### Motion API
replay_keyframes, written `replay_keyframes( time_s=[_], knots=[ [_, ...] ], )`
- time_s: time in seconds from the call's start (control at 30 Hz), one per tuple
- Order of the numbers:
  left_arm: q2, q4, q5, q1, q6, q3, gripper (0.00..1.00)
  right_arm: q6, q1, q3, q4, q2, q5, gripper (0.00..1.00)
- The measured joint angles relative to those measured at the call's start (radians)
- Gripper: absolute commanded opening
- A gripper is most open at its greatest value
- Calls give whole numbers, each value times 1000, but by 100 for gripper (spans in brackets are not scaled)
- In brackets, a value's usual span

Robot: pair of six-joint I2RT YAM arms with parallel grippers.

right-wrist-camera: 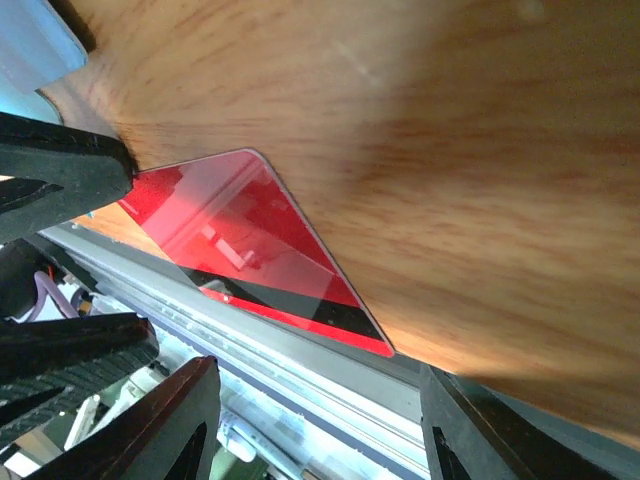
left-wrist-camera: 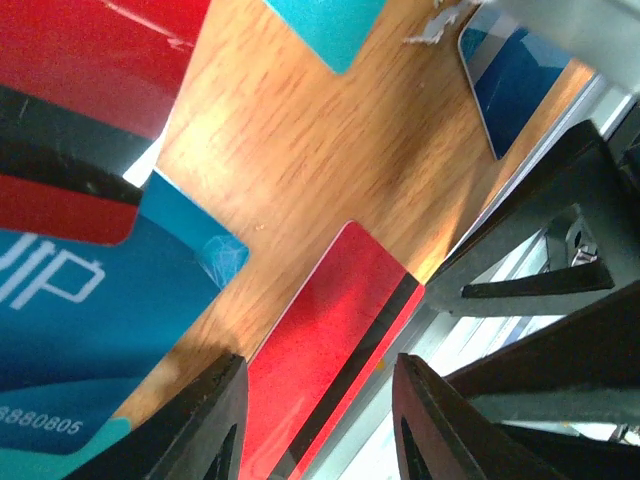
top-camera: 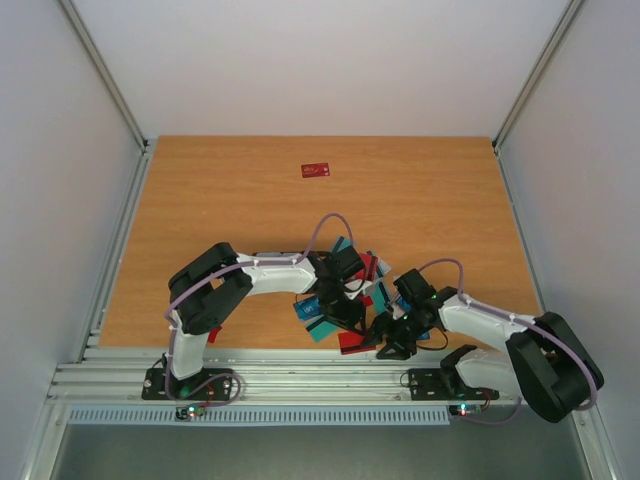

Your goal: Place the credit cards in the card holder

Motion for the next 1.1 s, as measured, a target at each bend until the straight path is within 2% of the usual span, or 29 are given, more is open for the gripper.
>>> replay_keyframes(
  time_s=[0.37,0.63,0.77,1.1],
  knots=[
    [-5,-118,-23,10,27,22,42,238,50,-65,27,-155,61,62],
    [-13,-137,-21,17,27,14,42,486,247,-62,49,-264,223,64],
    [-18,-136,-14,19,27,4,42,581,330,-56,84,-252,312,63],
    [-20,-133,16,23,28,-11,42,720,427,-47,214,-130,420,62]
  ],
)
